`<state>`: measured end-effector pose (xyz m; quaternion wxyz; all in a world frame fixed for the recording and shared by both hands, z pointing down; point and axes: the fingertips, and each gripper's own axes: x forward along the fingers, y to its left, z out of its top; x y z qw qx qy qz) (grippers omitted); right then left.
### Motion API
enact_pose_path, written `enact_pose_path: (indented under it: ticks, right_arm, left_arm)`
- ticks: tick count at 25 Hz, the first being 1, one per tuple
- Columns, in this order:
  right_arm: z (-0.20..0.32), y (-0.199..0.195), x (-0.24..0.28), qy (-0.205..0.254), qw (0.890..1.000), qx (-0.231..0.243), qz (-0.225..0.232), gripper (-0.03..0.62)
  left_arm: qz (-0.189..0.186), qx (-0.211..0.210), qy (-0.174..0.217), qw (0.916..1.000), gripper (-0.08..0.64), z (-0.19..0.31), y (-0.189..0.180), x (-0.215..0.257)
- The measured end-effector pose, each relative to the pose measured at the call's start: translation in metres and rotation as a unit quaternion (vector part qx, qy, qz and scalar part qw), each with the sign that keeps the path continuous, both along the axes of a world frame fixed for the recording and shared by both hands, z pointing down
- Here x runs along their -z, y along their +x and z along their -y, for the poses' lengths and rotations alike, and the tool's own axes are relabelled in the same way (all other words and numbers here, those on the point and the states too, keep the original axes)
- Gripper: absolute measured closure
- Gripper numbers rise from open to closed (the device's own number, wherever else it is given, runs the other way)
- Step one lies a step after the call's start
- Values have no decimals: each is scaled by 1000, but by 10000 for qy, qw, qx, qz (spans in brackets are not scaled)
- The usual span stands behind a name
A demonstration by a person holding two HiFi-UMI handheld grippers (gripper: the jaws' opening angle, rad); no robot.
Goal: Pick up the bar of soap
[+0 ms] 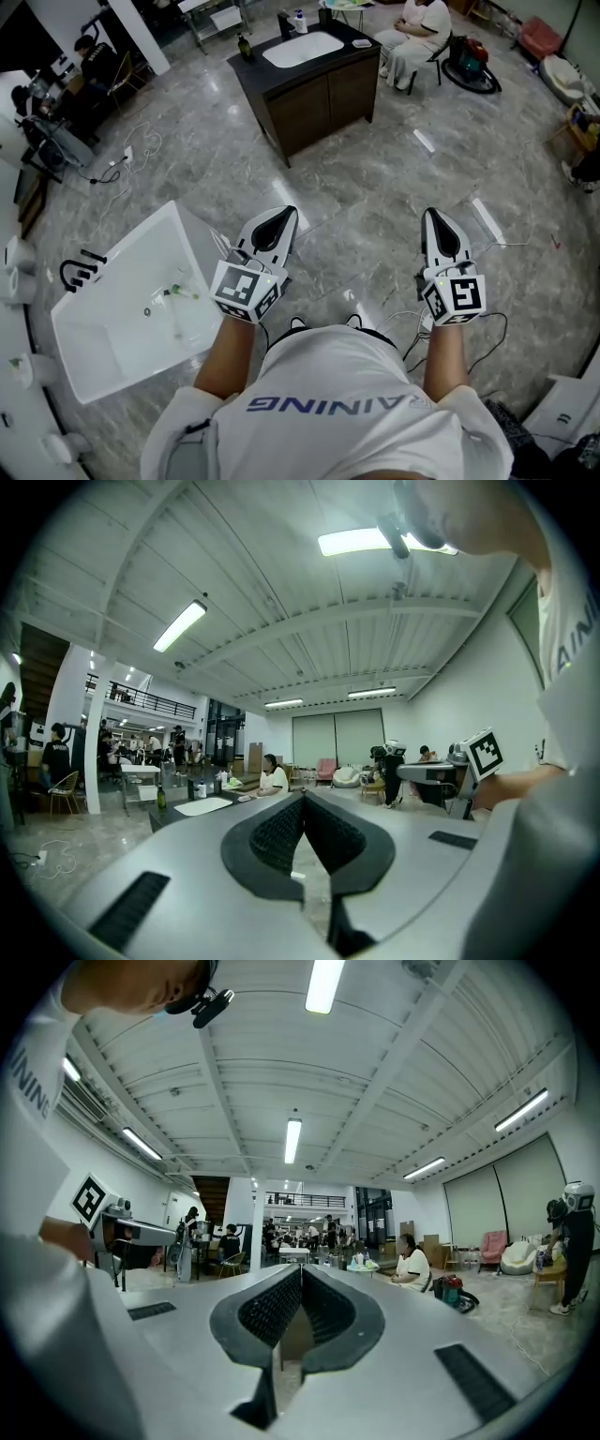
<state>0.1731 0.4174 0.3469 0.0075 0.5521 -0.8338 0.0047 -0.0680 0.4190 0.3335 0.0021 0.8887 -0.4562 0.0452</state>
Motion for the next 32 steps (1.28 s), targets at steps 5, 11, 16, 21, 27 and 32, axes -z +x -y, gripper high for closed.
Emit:
enact_pose_path:
  ticks: [5, 11, 16, 21, 27, 32]
  right_arm:
    - [2, 35, -12, -110, 9999, 55, 53, 577]
    - [11, 63, -34, -262, 9994, 37, 232, 577]
    - [30, 60, -43, -282, 9992, 228, 149, 577]
    - [55, 68, -43, -307, 9994, 127, 69, 577]
    - [95, 66, -34, -221, 9996, 98, -149, 577]
    - [134, 48, -30, -257, 9991, 157, -299, 577]
  left_arm:
    - [105, 27, -99, 9999, 560, 4, 32, -7]
    - [325, 0, -232, 9992, 560, 4, 57, -21]
    - [300, 50, -292, 9991, 560, 22, 61, -27]
    - [188, -16, -266, 9995, 560, 54, 70, -34]
    - [22, -77, -203, 9998, 560, 99, 69, -34]
    - [-78, -90, -238, 9996, 560, 140, 55, -33]
